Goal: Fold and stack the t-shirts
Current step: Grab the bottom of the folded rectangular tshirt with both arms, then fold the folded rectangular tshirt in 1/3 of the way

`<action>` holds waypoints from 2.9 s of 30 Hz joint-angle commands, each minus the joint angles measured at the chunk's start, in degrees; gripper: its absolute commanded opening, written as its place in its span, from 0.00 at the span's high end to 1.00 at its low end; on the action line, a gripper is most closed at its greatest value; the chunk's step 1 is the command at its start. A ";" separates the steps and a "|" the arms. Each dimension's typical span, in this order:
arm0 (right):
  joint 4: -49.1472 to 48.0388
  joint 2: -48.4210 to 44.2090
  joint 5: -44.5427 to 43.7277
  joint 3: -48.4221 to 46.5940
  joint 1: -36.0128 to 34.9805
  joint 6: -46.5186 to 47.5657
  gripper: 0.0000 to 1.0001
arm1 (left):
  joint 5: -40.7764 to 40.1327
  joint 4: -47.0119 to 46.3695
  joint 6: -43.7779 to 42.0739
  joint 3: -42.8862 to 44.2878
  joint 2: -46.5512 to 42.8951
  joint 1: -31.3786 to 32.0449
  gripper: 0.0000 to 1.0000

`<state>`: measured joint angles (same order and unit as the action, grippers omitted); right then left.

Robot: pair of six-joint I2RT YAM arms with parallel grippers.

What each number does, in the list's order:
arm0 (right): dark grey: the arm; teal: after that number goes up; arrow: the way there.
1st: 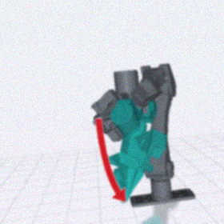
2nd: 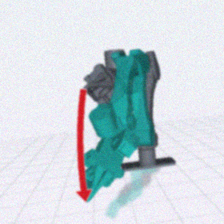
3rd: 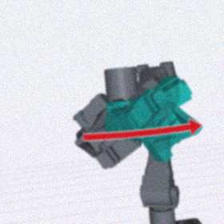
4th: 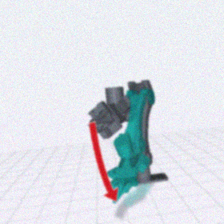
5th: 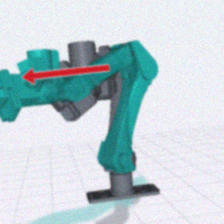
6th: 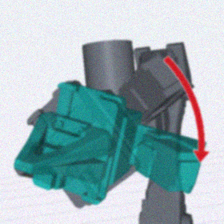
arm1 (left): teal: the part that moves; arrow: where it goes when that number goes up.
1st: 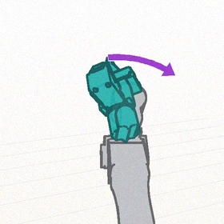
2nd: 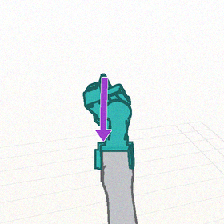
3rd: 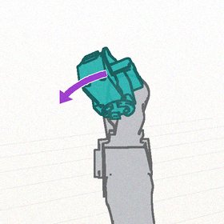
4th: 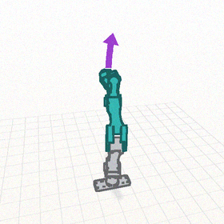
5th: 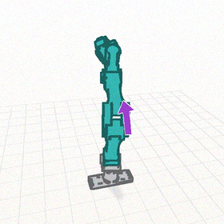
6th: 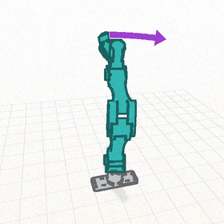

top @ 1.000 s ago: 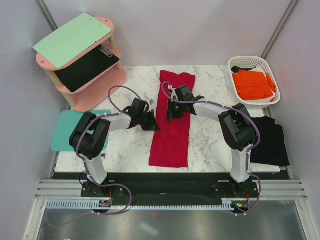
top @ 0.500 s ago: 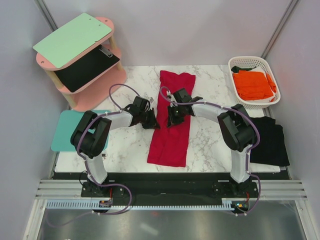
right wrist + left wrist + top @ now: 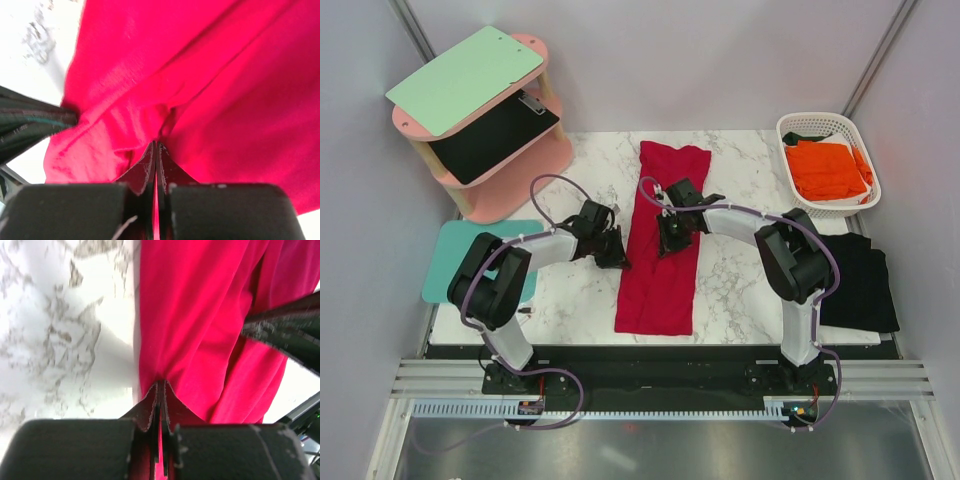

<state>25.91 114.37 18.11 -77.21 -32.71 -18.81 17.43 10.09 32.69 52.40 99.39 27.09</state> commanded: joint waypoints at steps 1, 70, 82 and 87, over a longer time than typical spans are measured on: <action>-8.30 -5.81 0.96 3.20 -0.34 -0.09 0.94 | 1.55 -0.76 -3.06 -2.04 -4.90 0.42 0.98; -10.36 -45.46 -0.60 39.96 0.01 -12.23 1.00 | -6.71 15.40 3.61 -5.58 -21.62 15.19 0.98; -18.61 -38.88 -13.53 33.36 4.75 -8.27 1.00 | -9.35 15.23 -1.65 11.56 -10.28 8.25 0.98; -22.57 -33.44 -14.24 29.58 7.92 -6.24 1.00 | -8.20 15.31 -3.51 17.72 -4.66 5.26 0.98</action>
<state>9.34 77.23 6.81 -43.11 -26.63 -27.66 9.34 25.65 33.15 64.73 91.59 33.93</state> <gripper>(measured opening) 0.013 0.029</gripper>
